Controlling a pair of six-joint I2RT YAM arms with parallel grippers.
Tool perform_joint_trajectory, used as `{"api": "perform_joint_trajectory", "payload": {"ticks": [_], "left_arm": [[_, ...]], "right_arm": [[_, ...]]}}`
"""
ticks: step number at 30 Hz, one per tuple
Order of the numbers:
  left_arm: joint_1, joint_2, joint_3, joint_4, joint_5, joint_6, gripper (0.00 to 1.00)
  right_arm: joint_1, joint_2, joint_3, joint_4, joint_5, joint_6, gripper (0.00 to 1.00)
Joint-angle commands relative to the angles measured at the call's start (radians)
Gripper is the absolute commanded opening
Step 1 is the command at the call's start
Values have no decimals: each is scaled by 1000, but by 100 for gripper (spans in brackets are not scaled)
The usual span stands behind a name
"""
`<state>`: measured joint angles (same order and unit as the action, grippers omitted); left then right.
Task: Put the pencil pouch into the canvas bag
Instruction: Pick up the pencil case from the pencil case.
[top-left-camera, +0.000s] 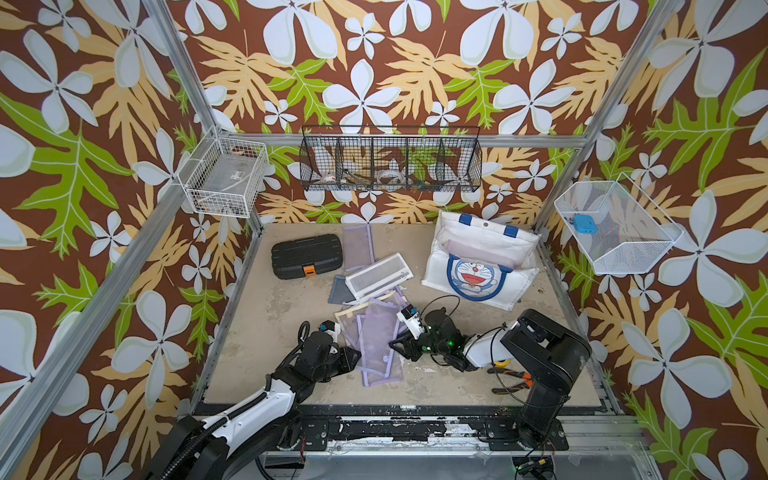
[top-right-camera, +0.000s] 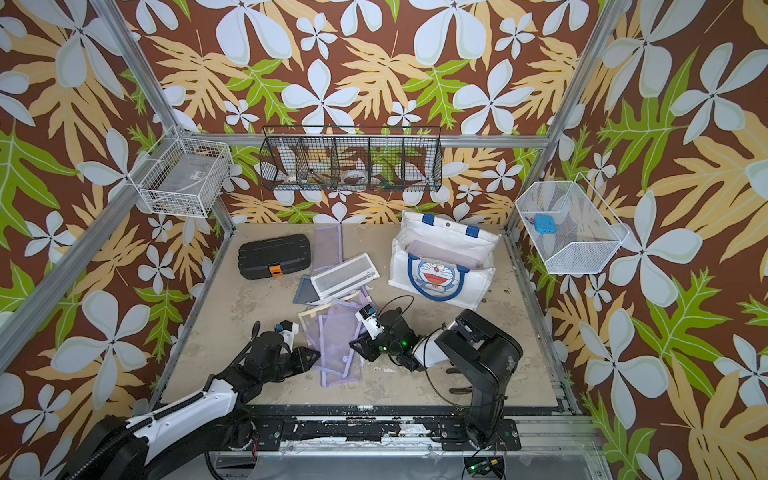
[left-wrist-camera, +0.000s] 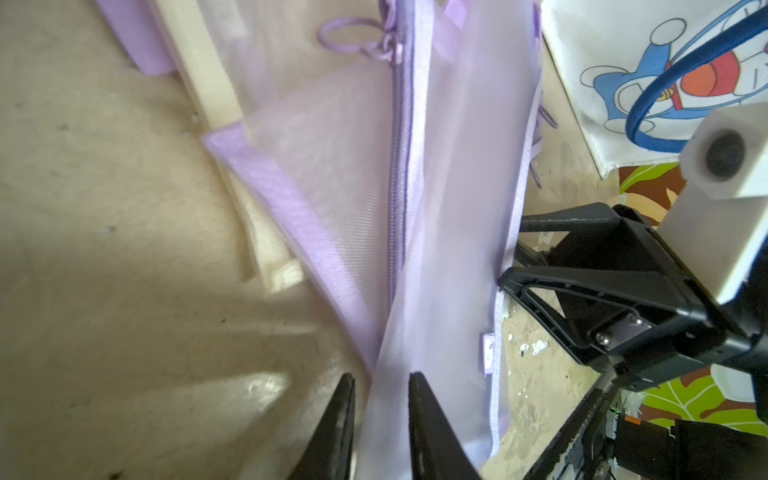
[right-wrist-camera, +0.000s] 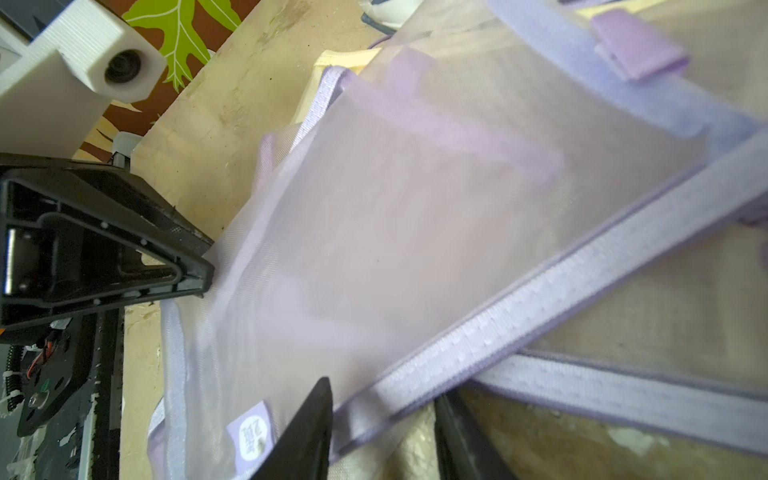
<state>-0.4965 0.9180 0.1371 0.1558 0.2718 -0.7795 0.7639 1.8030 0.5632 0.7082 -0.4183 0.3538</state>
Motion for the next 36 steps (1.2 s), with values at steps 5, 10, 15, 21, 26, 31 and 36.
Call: {"api": "perform_joint_trajectory", "payload": {"ticks": [5, 10, 15, 21, 26, 31, 36], "left_arm": [[-1, -30, -5, 54, 90, -23, 12], [0, -42, 25, 28, 112, -15, 0], [0, -120, 118, -97, 96, 21, 0], [0, -187, 256, -160, 125, 138, 0], [0, -247, 291, 22, 253, 153, 0], [-1, -272, 317, 215, 406, 156, 0], [0, -259, 371, 293, 476, 152, 0]], "right_arm": [[5, 14, -3, -143, 18, 2, 42], [5, -5, -8, -152, 17, 7, 44], [5, -153, -28, -222, 8, 18, 57], [-7, -488, -29, -412, 26, 3, 81], [-131, -760, -64, -399, -143, 110, 88], [-219, -921, -56, -408, -238, 192, 89], [-220, -991, -66, -369, -235, 209, 88]]}}
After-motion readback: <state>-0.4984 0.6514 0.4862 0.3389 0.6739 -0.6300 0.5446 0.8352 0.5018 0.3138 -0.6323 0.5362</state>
